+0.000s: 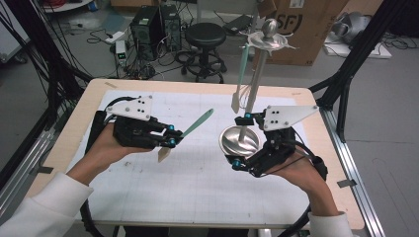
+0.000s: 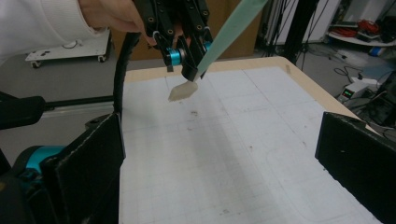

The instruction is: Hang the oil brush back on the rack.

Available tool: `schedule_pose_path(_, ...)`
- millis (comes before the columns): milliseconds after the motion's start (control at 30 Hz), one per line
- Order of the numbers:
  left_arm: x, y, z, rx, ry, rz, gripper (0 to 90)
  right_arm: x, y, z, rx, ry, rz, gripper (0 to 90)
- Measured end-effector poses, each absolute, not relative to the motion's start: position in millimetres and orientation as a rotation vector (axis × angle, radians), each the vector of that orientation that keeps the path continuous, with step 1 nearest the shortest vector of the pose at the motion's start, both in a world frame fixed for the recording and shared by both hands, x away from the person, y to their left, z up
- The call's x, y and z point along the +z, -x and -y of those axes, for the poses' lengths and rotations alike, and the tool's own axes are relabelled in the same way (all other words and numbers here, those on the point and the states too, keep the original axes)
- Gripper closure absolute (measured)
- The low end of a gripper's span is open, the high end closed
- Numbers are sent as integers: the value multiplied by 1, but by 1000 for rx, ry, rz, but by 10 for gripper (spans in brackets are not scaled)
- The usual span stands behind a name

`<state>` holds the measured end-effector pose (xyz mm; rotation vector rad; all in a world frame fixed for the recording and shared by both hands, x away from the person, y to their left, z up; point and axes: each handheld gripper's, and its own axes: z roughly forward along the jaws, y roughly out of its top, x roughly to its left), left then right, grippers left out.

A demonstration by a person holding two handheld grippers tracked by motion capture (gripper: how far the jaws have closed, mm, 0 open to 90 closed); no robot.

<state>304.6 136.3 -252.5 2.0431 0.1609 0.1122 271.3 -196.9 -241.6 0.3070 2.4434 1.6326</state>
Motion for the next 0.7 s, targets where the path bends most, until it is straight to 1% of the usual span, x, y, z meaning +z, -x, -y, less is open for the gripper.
schedule_pose_path(267, -254, -305, -128, 128, -2025, -191, 817, -238, -276, 179, 1653, -315, -2439, 7)
schedule_pose_path(533, -253, -306, -131, 152, -2021, -214, 817, -235, -283, 164, 1654, -349, -2416, 8)
schedule_pose_path(600, -254, -306, -132, 153, -2019, -212, 817, -235, -284, 161, 1667, -331, -2427, 40)
schedule_pose_path(700, -254, -306, -133, 148, -2012, -213, 817, -234, -285, 157, 1679, -325, -2434, 41)
